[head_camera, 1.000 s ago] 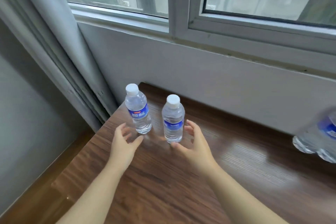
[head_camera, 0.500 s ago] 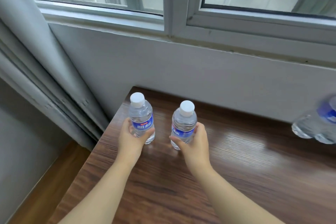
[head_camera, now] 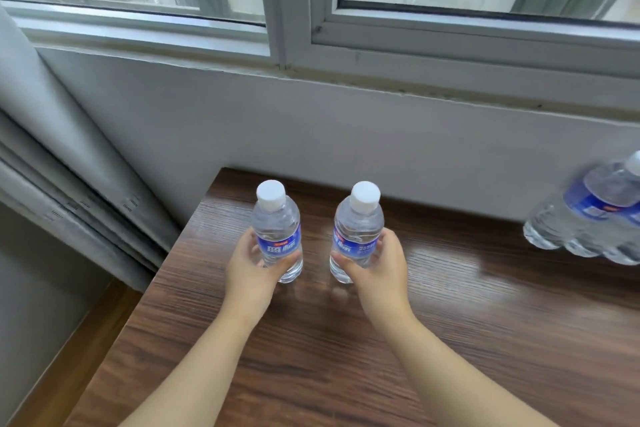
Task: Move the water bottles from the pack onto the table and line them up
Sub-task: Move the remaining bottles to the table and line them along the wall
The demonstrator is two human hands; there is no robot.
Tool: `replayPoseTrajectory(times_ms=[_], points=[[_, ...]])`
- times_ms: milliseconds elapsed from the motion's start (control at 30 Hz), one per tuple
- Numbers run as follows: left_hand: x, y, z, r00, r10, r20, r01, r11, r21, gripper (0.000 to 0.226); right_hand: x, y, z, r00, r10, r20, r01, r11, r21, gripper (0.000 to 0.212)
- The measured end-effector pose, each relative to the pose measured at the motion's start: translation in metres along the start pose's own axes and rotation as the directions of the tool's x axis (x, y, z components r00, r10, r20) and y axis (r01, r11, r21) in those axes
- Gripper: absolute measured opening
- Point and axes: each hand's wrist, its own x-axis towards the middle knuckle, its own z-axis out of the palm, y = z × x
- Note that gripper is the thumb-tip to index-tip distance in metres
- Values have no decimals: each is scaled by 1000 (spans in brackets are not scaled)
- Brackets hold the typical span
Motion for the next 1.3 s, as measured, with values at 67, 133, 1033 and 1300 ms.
replayPoseTrajectory(times_ms=[67, 133, 1033, 1300], points=[[-2, 7, 19, 998, 12, 55, -11, 1000, -17, 57, 8, 3, -19, 1000, 7, -17, -7, 1000, 11, 51], [-2, 14, 38, 993, 22, 117, -19, 999, -32, 57, 17, 5, -40, 999, 1, -40, -1, 1000, 9, 52], [22, 55, 287, 892, 103, 441, -96, 995, -37, 54, 107, 44, -220, 957, 48, -285, -46, 999, 11, 44], [28, 56, 301, 878, 115, 465, -133, 991, 5, 57, 115, 52, -229, 966, 49, -254, -39, 998, 43, 56]])
